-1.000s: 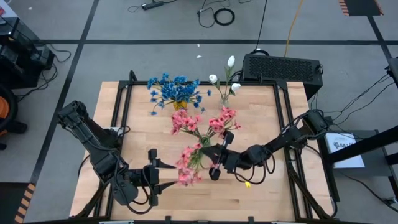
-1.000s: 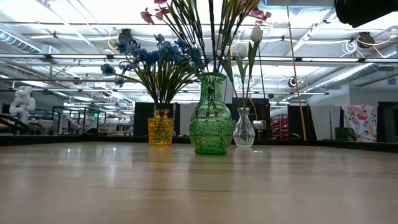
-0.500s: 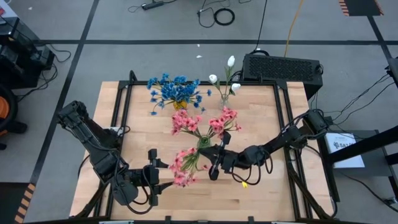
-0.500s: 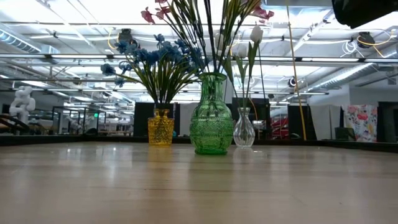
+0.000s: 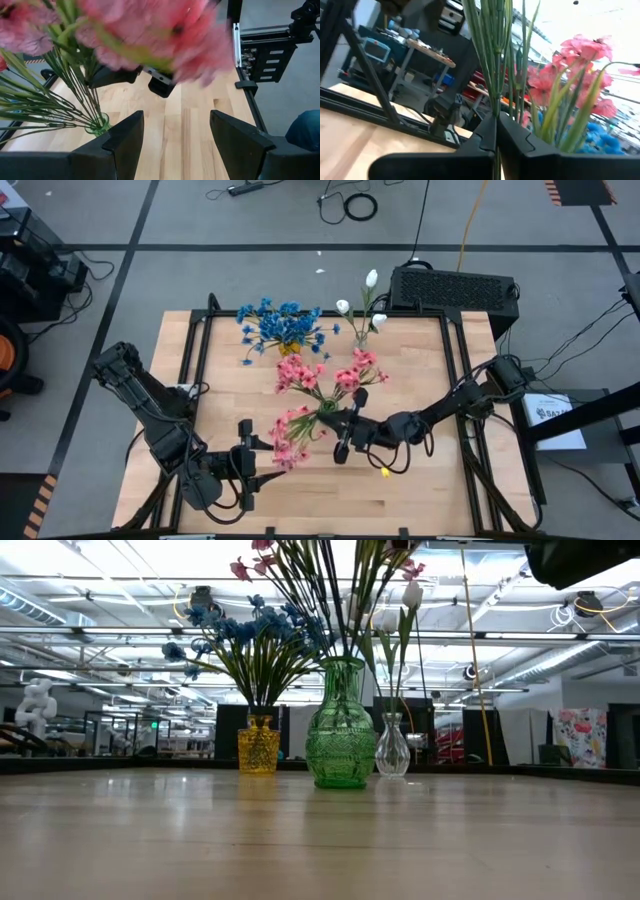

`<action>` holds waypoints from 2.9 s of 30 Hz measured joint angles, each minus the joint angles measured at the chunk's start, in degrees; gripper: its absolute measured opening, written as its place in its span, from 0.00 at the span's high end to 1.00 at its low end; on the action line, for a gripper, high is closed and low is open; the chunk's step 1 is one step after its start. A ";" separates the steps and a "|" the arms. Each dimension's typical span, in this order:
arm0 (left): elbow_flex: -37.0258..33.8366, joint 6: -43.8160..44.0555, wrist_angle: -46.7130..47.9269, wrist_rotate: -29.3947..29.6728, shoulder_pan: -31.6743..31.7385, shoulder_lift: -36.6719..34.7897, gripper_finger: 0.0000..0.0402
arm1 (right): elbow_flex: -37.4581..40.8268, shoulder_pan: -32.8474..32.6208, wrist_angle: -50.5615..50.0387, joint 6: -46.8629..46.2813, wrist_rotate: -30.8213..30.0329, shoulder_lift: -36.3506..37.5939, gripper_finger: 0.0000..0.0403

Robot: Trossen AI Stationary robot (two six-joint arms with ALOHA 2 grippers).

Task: Sort flowers into vase by color
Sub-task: Put the pink flower into the green vase, then adjust the pink flowers in the green vase

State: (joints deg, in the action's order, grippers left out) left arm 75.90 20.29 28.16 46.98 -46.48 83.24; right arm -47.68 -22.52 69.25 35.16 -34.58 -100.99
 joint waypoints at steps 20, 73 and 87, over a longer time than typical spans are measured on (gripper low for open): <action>-0.02 0.31 1.16 0.05 0.00 0.00 0.42 | -0.04 -1.34 -1.86 3.47 -11.79 0.00 0.73; 0.39 -13.94 -9.73 9.57 -2.90 -0.41 0.42 | -17.71 -7.86 -34.01 -17.53 -31.20 0.07 0.52; 0.39 -14.65 -7.68 10.34 -4.23 -0.55 0.42 | -17.75 -6.11 -35.41 -18.17 -28.82 0.07 0.92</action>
State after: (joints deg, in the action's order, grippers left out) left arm 76.29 5.64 20.48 57.32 -50.71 82.70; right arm -65.43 -28.63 33.84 16.99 -63.40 -100.92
